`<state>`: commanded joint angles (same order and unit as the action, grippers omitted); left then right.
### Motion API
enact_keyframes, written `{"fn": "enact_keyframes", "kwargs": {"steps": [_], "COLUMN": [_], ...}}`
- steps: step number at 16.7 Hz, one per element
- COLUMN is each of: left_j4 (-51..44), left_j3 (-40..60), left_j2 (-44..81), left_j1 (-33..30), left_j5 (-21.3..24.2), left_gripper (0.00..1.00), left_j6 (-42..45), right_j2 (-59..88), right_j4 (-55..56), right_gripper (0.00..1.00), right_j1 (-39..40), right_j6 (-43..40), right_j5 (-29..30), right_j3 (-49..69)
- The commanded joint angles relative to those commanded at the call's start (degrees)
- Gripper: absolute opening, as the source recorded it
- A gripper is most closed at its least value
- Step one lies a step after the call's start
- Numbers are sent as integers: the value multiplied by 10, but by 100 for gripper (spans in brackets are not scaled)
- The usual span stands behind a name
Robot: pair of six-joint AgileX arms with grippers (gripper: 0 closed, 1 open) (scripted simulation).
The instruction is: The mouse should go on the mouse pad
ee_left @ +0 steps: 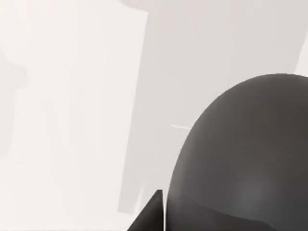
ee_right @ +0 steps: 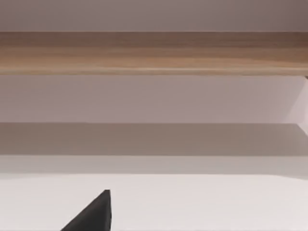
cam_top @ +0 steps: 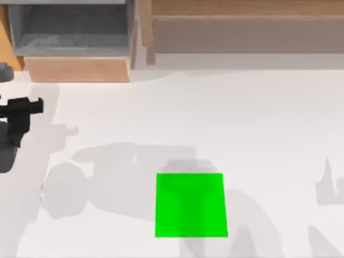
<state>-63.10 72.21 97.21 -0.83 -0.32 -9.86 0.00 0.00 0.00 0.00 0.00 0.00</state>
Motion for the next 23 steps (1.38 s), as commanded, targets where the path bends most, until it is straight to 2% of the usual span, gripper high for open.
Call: {"fn": "enact_keyframes", "kwargs": {"steps": [5, 7, 10, 16, 23], "left_j4": [2, 4, 8, 18, 24], "left_j3": [-2, -4, -6, -4, 14], "left_j2": [4, 10, 24, 61, 109], "left_j1": [0, -4, -13, -44, -112], "left_j5": [-1, -1, -3, -9, -11], "left_gripper": [0, 0, 0, 0, 0], "left_j6": [-12, -48, -146, -453, -915], "right_j2": [0, 0, 0, 0, 0], "right_j4": [0, 0, 0, 0, 0], "right_gripper": [100, 100, 100, 100, 100], "right_j1": [0, 0, 0, 0, 0], "right_j6": [0, 0, 0, 0, 0], "right_j5": [0, 0, 0, 0, 0], "right_j3": [0, 0, 0, 0, 0]}}
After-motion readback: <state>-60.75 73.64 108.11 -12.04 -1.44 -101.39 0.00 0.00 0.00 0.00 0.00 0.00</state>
